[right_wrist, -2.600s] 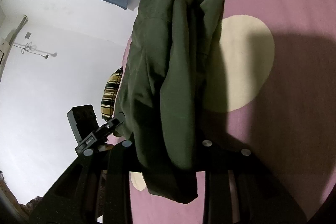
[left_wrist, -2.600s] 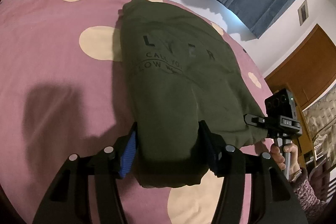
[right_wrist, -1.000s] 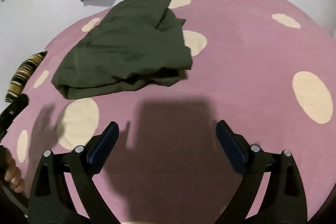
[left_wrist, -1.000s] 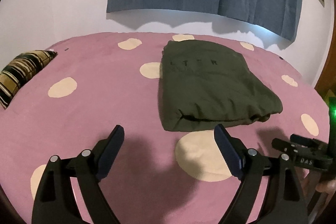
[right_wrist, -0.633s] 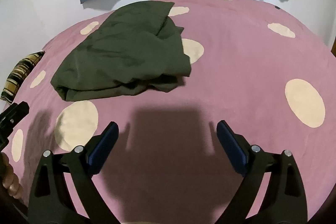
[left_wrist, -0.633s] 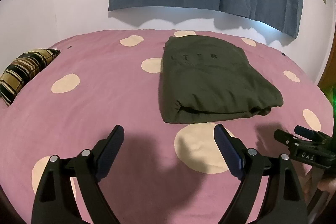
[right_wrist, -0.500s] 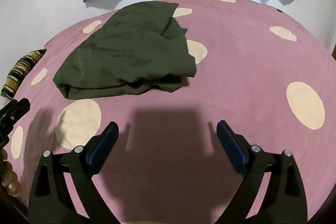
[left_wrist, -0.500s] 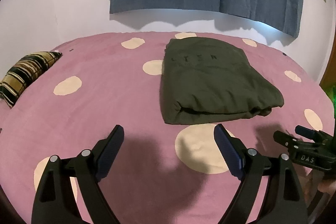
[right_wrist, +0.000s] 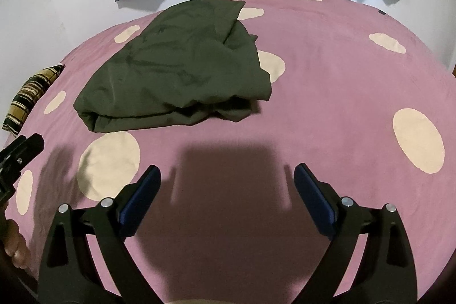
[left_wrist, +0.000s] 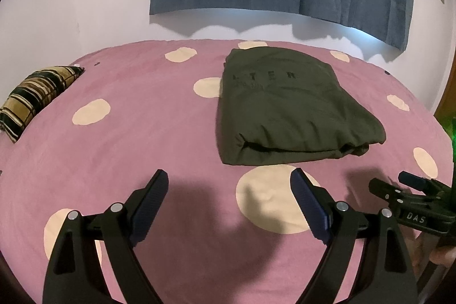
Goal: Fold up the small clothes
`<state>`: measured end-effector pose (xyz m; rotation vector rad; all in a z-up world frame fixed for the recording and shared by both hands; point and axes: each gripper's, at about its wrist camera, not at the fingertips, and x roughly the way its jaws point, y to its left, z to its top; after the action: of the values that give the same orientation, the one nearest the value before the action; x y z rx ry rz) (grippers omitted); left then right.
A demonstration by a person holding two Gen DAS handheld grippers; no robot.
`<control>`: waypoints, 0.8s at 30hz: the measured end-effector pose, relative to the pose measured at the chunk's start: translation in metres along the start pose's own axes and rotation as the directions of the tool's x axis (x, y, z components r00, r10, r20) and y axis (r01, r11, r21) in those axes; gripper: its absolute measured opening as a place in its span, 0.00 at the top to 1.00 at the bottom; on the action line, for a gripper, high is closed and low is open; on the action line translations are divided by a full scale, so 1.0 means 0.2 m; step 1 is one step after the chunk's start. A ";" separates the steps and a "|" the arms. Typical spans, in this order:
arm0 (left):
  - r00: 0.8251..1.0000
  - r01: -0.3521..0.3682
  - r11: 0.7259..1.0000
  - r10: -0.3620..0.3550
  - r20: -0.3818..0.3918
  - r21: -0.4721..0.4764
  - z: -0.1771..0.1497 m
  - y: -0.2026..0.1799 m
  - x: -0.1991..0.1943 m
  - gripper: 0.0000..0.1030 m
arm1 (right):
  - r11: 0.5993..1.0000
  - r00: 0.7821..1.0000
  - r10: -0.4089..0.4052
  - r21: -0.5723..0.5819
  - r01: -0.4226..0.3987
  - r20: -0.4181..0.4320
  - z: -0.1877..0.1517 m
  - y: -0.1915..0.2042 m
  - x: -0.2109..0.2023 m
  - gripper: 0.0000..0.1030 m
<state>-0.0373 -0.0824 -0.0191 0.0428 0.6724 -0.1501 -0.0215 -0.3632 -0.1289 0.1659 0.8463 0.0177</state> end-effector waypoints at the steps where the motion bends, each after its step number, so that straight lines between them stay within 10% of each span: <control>1: 1.000 0.001 1.000 -0.001 -0.002 -0.001 0.00 0.00 0.00 0.16 | 1.000 1.000 0.001 0.000 -0.001 -0.002 0.00 0.00 0.00 0.08; 24: 1.000 0.001 1.000 -0.001 -0.004 -0.010 0.00 0.00 0.00 0.16 | 1.000 1.000 0.004 0.005 -0.004 -0.028 -0.03 0.02 0.02 0.08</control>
<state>-0.0377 -0.0828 -0.0188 0.0329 0.6774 -0.1471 -0.0231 -0.3590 -0.1343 0.1725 0.8743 0.0215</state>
